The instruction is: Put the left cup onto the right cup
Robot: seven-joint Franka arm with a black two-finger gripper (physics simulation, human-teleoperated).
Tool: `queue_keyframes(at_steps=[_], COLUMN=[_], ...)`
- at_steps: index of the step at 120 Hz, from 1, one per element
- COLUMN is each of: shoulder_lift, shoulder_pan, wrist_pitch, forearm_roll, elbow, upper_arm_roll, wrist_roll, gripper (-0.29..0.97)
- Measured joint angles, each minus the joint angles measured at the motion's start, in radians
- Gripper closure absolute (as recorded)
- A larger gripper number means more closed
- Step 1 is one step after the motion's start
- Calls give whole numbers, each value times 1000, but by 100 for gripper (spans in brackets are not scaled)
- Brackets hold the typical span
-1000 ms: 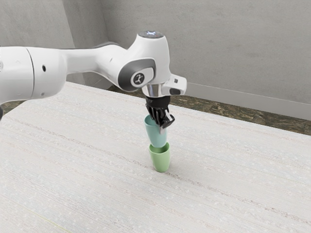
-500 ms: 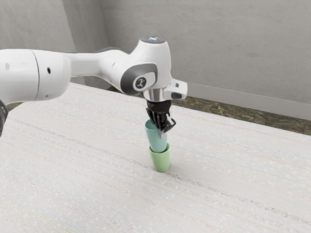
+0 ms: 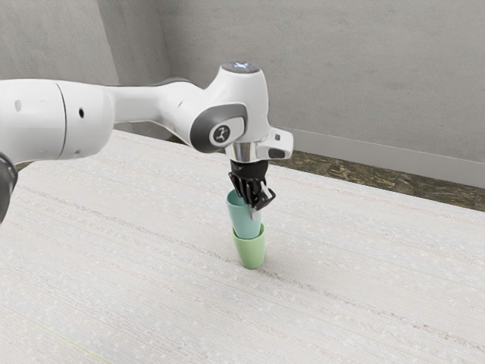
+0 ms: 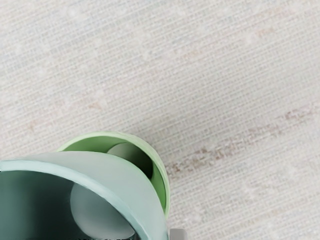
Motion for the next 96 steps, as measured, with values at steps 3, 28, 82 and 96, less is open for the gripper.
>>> queue_keyframes(at_steps=[3,28,82,96], shoulder_lift=[1,6,6,5], shoulder_pan=[0,0,0,0], wrist_pitch=[0,1,1,1], forearm_roll=[1,-1,-2,-2], elbow=[0,0,1,1], upper_arm_roll=[0,0,0,0], wrist_roll=[0,0,6,6], gripper=[78,51,6,4])
